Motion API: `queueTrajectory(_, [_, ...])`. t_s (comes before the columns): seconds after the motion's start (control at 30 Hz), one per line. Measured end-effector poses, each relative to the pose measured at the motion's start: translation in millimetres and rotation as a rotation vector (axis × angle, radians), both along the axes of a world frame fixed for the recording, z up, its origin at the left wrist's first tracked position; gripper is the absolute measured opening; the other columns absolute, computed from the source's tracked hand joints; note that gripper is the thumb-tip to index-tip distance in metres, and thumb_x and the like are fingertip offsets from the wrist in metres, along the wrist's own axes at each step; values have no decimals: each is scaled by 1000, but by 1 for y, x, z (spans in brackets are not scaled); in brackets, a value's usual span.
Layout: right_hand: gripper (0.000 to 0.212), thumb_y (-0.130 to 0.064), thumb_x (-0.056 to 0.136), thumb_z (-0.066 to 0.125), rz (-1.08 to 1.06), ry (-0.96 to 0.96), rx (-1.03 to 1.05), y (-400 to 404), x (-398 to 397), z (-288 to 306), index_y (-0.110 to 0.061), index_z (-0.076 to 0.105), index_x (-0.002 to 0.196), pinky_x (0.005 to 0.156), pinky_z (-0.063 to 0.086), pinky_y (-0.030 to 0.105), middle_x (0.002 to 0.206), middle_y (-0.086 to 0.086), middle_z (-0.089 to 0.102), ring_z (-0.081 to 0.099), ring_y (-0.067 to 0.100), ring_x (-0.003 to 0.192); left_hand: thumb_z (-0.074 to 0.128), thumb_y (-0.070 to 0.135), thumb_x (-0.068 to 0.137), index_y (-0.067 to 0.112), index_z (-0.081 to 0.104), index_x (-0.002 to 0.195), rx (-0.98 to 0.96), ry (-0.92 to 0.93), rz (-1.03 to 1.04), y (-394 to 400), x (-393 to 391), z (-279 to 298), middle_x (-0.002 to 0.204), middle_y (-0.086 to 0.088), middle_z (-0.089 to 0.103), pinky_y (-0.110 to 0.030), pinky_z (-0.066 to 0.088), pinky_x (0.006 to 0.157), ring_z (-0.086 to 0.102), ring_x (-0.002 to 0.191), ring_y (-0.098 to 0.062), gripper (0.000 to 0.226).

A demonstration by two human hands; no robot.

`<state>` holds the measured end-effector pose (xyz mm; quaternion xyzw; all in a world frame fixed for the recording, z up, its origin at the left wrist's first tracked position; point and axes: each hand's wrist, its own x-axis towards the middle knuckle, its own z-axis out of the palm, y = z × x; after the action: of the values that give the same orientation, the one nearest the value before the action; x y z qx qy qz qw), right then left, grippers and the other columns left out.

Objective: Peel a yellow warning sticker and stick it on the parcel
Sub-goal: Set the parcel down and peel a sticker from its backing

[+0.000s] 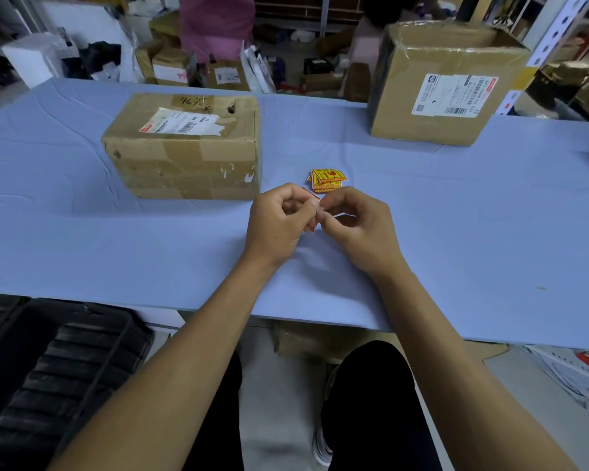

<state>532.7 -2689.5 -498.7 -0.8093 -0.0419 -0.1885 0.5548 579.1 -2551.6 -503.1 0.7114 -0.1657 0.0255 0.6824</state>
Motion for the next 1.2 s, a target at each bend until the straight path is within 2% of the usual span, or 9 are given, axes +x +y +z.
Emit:
queueTrajectory(0.23, [6, -1, 79, 65, -78, 8, -70, -1, 1, -2, -7, 67, 79, 61, 48, 25, 72, 8, 71, 64, 14, 63, 71, 10, 79, 12, 67, 70, -4, -40, 21, 3, -2, 3, 61, -2, 61, -18, 42, 59, 50, 57, -9, 10])
queueTrajectory(0.43, [4, -4, 82, 66, -31, 43, -91, 1, 4, -4, -7, 67, 80, 61, 45, 13, 69, -5, 67, 60, 0, 61, 73, 17, 75, 21, 59, 66, 42, -44, 44, 2, 4, -1, 63, -12, 52, -30, 41, 56, 46, 59, -21, 17])
queueTrajectory(0.5, [3, -6, 84, 66, -32, 34, -90, 1, 5, -4, -8, 67, 82, 62, 47, 15, 71, -4, 69, 63, 3, 64, 75, 22, 73, 28, 59, 71, 97, -65, 65, 0, 4, -2, 81, -13, 61, -35, 47, 64, 56, 75, -22, 17])
queueTrajectory(0.6, [4, -9, 87, 65, -13, 33, -124, -2, 7, -8, -9, 66, 83, 64, 52, 27, 75, 3, 74, 70, 16, 71, 73, 26, 73, 36, 57, 81, 103, -24, 52, -1, 4, -1, 99, 6, 64, -26, 51, 76, 60, 100, -15, 21])
queueTrajectory(0.7, [4, -8, 86, 64, -17, 30, -137, -3, 8, -10, -9, 68, 84, 66, 51, 31, 76, 4, 74, 68, 15, 70, 72, 24, 76, 28, 63, 81, 107, -18, 7, -1, 4, -2, 79, 10, 66, -24, 50, 61, 66, 76, -13, 11])
queueTrajectory(0.8, [12, -10, 84, 57, 15, 52, -88, -4, 7, -8, -9, 69, 84, 67, 51, 36, 74, 6, 72, 67, 21, 70, 72, 19, 79, 17, 67, 83, 94, -31, 1, 1, 3, -4, 59, 5, 61, -21, 44, 50, 54, 49, -8, 6])
queueTrajectory(0.87, [19, -11, 85, 52, 64, 88, -10, -5, 7, -6, -6, 70, 86, 72, 55, 39, 74, 4, 72, 70, 21, 71, 73, 16, 80, 16, 68, 84, 81, -35, 7, 2, 3, -3, 61, 2, 62, -21, 44, 50, 53, 49, -7, 6])
queueTrajectory(1.1, [30, -6, 100, 43, 216, 212, 177, -11, 9, 3, -6, 68, 84, 64, 51, 23, 78, 4, 72, 67, 14, 68, 81, 12, 78, 20, 70, 91, 23, -19, -41, 3, 2, 0, 73, 14, 66, -19, 50, 63, 60, 65, -3, 19])
queueTrajectory(1.2, [32, -8, 101, 43, 240, 229, 210, -14, 10, 4, -11, 68, 82, 63, 49, 22, 72, -3, 73, 67, 12, 67, 81, 7, 76, 16, 69, 94, -5, 2, -66, 4, 2, 1, 84, 5, 69, -20, 52, 66, 64, 72, -5, 23])
